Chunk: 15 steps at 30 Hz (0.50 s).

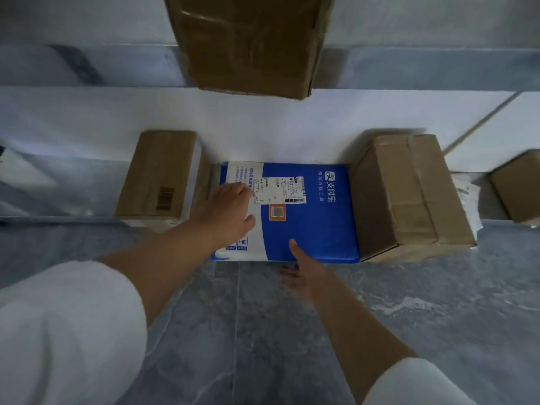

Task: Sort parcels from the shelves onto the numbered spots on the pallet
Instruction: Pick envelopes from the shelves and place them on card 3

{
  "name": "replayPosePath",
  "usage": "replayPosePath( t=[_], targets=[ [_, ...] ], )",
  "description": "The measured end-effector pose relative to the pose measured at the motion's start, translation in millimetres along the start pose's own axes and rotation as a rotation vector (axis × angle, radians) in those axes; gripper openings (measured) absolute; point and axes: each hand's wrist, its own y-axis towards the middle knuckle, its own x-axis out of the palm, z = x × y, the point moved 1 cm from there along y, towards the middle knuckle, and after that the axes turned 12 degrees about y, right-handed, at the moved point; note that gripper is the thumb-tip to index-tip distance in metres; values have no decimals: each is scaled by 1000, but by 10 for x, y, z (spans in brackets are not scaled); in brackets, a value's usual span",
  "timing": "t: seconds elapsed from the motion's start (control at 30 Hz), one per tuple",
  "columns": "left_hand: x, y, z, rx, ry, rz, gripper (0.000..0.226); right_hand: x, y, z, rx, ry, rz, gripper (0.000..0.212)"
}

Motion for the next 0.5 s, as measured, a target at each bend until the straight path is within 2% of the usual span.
replayPosePath(
  t=[0.07, 0.17, 0.3, 0.5],
  targets=[
    [60, 9, -33, 2, 5, 2, 48, -25, 131, 6, -134, 316, 10, 52],
    [53, -26, -52, -8, 9, -11, 50, 13, 73, -68, -170, 492, -35, 31],
    [-110, -202, -112, -25, -26, -37, 45, 144, -138, -114, -169, 439, -94, 37],
    [-691, -586, -49, -55, -38, -77, 23, 300, -963, -137, -232, 205, 15, 40]
  ],
)
